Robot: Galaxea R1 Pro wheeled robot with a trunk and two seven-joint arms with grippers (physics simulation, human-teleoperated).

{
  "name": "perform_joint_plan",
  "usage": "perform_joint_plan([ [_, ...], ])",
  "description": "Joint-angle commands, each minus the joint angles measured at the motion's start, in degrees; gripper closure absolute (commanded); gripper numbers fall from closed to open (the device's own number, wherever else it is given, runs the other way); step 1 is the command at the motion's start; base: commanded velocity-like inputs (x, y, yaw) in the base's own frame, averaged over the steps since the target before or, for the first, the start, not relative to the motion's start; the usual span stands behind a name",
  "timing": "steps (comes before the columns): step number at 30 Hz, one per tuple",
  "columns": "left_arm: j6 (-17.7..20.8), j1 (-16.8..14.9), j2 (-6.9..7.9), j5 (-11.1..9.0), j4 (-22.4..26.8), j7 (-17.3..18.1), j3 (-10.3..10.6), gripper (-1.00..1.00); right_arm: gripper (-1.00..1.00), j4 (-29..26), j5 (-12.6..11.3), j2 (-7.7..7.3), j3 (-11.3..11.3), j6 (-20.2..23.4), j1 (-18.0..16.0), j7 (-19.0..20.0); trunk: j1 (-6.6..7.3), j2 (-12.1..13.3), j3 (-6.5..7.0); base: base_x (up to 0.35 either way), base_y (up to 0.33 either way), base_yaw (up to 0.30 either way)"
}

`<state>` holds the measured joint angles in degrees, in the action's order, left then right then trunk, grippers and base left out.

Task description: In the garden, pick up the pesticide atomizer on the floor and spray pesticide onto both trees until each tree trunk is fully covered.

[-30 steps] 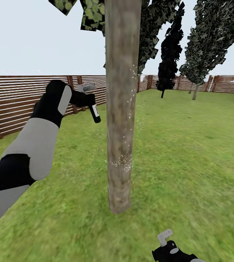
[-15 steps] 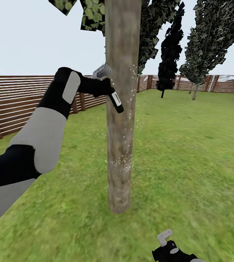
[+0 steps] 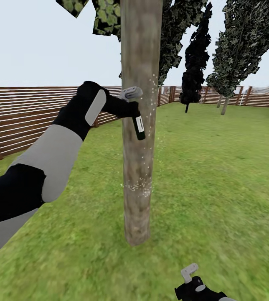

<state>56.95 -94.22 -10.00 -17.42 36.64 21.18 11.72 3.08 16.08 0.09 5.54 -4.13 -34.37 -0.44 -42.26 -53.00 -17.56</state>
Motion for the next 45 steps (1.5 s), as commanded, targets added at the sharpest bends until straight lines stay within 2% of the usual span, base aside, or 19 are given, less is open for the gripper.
perform_joint_plan([
  [1,0.0,0.0,0.0,-0.07,0.01,-0.03,0.37,1.0,-1.0,0.0,0.0,0.0,0.0,0.0,-0.02,0.0,0.0,0.0,0.0,-0.201,0.0,0.0],
  [12,-0.01,0.0,0.0,-0.07,0.02,-0.08,1.08,1.0,-1.0,0.0,-0.05,0.0,0.0,0.0,0.0,0.0,0.0,0.0,0.0,-0.171,0.0,0.0],
  [16,-0.15,0.0,0.0,0.49,-0.25,-0.5,2.46,1.0,-1.0,-0.01,-0.03,0.0,0.0,0.0,0.0,0.0,0.0,0.0,0.0,-0.055,0.0,0.0],
  [20,-0.17,0.0,0.0,6.45,-0.52,-6.32,3.34,1.0,-1.0,0.0,-0.04,0.0,0.0,0.0,0.0,0.0,0.0,0.0,0.0,-0.007,0.0,0.0],
  [22,-0.15,0.0,0.0,7.54,-0.65,-9.01,3.4,1.0,-1.0,0.0,-0.03,0.0,0.0,0.0,0.0,0.0,0.0,0.0,0.0,-0.001,0.0,0.0],
  [26,-0.03,0.0,0.0,7.77,-0.66,-15.04,3.25,1.0,-1.0,0.0,-0.04,0.0,0.0,0.0,0.0,0.0,0.0,0.0,0.0,0.0,0.0,0.0],
  [27,-0.03,0.0,0.0,7.72,-0.62,-15.37,3.07,1.0,-1.0,0.0,-0.05,0.0,0.0,0.0,0.0,0.0,0.0,0.0,0.0,0.0,0.0,0.0],
  [28,-0.05,0.0,0.0,7.65,-0.65,-15.55,1.99,1.0,-1.0,0.0,-0.04,0.0,0.0,0.0,0.0,0.0,0.0,0.0,0.0,0.0,0.0,0.0],
  [29,-0.07,0.0,0.0,7.62,-0.67,-15.61,0.39,1.0,-1.0,0.0,-0.04,0.0,0.0,0.0,0.0,0.0,0.0,0.0,0.0,0.0,0.0,0.0],
  [31,-0.08,0.0,0.05,7.66,-0.66,-15.7,-4.64,1.0,-1.0,0.0,-0.05,0.0,0.0,0.0,0.0,0.0,0.0,0.0,0.0,0.0,0.0,0.0],
  [32,-0.08,0.0,0.06,7.62,-0.55,-15.71,-5.39,1.0,-1.0,0.0,-0.07,-0.03,-0.03,-0.04,0.0,0.0,0.0,0.0,0.0,0.0,0.0,0.0],
  [36,-0.08,0.0,0.0,7.58,-0.32,-15.73,-6.12,1.0,-1.0,0.0,-0.09,-0.16,-0.08,-0.08,0.0,0.0,0.0,0.0,0.0,0.128,0.0,0.0],
  [45,-0.01,-0.02,0.0,7.56,-0.07,-15.73,-5.6,1.0,-1.0,0.0,-0.07,-0.11,-0.05,-0.09,0.0,0.0,0.0,0.0,0.0,0.033,0.0,0.0],
])
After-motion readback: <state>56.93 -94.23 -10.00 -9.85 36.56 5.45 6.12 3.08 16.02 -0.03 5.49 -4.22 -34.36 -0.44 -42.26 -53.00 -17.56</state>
